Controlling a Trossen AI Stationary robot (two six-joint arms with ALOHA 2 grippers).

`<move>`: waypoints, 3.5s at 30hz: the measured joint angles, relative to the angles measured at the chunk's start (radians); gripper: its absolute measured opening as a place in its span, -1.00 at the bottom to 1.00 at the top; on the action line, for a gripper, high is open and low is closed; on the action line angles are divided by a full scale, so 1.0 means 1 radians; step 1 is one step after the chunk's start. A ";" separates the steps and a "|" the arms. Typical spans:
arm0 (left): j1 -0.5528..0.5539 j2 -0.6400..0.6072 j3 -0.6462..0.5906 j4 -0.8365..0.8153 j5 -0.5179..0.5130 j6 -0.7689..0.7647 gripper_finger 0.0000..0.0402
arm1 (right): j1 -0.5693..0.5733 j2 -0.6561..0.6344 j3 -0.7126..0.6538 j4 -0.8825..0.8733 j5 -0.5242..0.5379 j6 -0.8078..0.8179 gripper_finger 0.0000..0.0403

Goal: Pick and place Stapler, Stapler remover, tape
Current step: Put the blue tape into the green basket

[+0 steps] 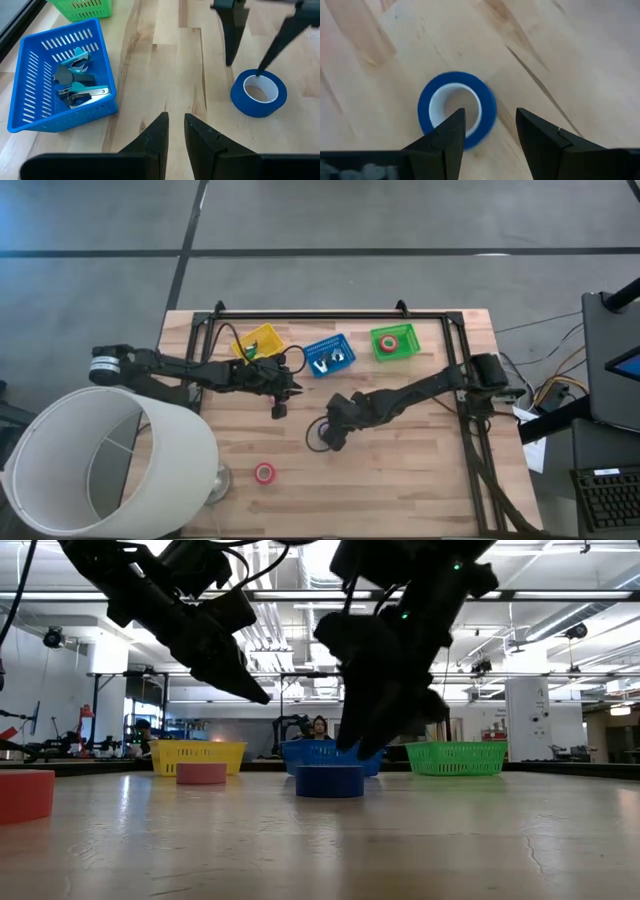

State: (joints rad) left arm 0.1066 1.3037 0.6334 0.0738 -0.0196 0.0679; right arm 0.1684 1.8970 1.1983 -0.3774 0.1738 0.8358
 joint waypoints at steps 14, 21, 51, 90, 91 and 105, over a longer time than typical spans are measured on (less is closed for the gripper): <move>0.000 0.000 0.000 -0.003 0.000 -0.001 -0.68 | -0.003 0.190 0.199 -0.153 -0.017 -0.119 -0.23; 0.000 0.000 0.000 -0.002 0.000 -0.001 -0.68 | -0.003 0.186 0.240 -0.261 -0.029 -0.160 -0.60; 0.000 0.000 0.000 -0.003 0.000 -0.001 -0.68 | -0.266 -0.216 0.099 -0.848 0.332 -0.136 -0.74; 0.000 0.000 0.000 -0.004 0.000 0.013 -0.68 | -0.766 -0.342 -0.340 -0.205 0.451 -0.395 -0.41; 0.000 0.000 0.000 -0.004 0.000 0.014 -0.68 | -0.766 -0.342 -0.339 -0.203 0.450 -0.395 -0.38; 0.000 0.000 0.000 -0.004 0.000 0.014 -0.68 | -0.747 -0.350 -0.337 -0.186 0.382 -0.395 -0.28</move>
State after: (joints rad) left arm 0.1069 1.3037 0.6334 0.0701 -0.0199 0.0814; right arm -0.5781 1.5470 0.8617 -0.5632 0.5561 0.4412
